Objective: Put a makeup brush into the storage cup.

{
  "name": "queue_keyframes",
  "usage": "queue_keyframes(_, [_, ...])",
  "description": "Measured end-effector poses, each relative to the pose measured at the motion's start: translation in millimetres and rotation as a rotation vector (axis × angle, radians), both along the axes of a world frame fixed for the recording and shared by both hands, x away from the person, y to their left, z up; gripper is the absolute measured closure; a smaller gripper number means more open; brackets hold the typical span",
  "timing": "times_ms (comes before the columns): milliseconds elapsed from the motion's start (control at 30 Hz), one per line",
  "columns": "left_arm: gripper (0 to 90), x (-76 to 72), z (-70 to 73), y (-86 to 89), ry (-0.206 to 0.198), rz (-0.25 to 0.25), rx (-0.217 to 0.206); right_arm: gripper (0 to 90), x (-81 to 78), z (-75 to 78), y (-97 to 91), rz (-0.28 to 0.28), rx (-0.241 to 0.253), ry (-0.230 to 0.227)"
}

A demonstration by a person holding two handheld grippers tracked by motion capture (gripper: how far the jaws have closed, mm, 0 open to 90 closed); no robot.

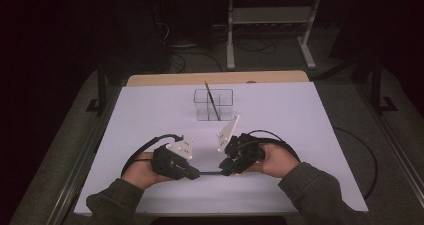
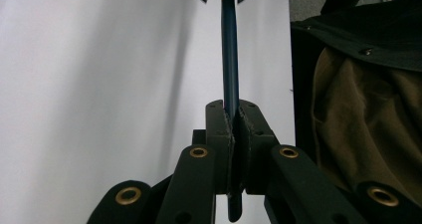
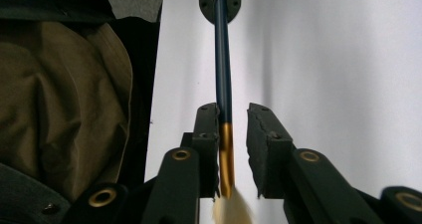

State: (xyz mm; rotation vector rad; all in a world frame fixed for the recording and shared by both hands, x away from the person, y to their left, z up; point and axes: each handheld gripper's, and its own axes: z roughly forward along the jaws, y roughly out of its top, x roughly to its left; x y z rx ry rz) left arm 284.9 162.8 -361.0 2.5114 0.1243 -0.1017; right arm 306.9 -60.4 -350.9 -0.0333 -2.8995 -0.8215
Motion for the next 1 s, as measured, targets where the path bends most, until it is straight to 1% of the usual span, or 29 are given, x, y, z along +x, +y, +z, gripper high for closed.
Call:
queue_keyframes(67, [84.8, -0.2, 0.6, 1.3, -0.002, 0.001, -0.008, 71.9, 1.8, -0.9, -3.7, -0.007, 0.008, 0.015])
queue_keyframes(233, [84.7, -0.4, 2.5, 3.4, -0.01, 0.002, -0.021, 72.2, 2.2, -2.9, -7.1, -0.001, 0.015, 0.028])
queue_keyframes(300, [84.8, -1.1, 2.8, 3.8, -0.013, 0.003, -0.025, 74.5, 2.4, -3.3, -6.6, 0.007, 0.014, 0.027])
queue_keyframes(400, [84.7, -0.9, 3.8, 4.6, -0.01, -0.002, -0.029, 81.7, 2.3, -3.4, -5.8, 0.022, 0.014, 0.031])
queue_keyframes(433, [84.7, -0.8, 3.9, 4.6, -0.009, -0.004, -0.03, 82.1, 1.8, -3.0, -5.8, 0.023, 0.013, 0.044])
queue_keyframes(533, [83.9, -1.1, 3.4, 3.6, -0.013, -0.005, -0.034, 83.0, 2.6, -2.4, -6.4, 0.035, 0.01, 0.05])
queue_keyframes(567, [83.5, -1.1, 3.6, 3.2, -0.016, -0.002, -0.035, 83.1, 3.4, -1.9, -6.9, 0.035, 0.007, 0.06])
queue_keyframes(600, [80.5, -1.0, 4.1, 2.8, -0.025, 0.004, -0.028, 83.1, 3.9, -1.2, -7.2, 0.033, 0.003, 0.069])
queue_keyframes(633, [76.5, -1.3, 3.9, 2.0, -0.026, 0.013, -0.024, 83.2, 4.4, -0.6, -7.0, 0.036, -0.002, 0.076])
queue_keyframes(733, [73.1, -2.3, 4.0, 0.5, -0.03, 0.008, -0.012, 83.2, 3.7, 2.2, -3.9, 0.055, -0.027, 0.052])
queue_keyframes(833, [73.0, -3.0, 4.0, -1.4, -0.024, 0.008, -0.003, 83.3, -0.1, 6.8, 1.3, 0.062, -0.088, 0.003])
queue_keyframes(867, [73.0, -2.9, 4.0, -2.5, -0.024, 0.007, 0.002, 83.3, -1.4, 8.6, 3.1, 0.067, -0.101, -0.007])
queue_keyframes(933, [74.4, -4.0, 3.5, -5.0, -0.014, 0.01, 0.009, 83.3, -3.3, 12.7, 6.6, 0.077, -0.11, -0.021])
queue_keyframes(1000, [76.6, -4.2, 4.0, -7.3, -0.026, -0.004, 0.021, 83.3, -3.7, 14.5, 9.3, 0.084, -0.117, -0.03])
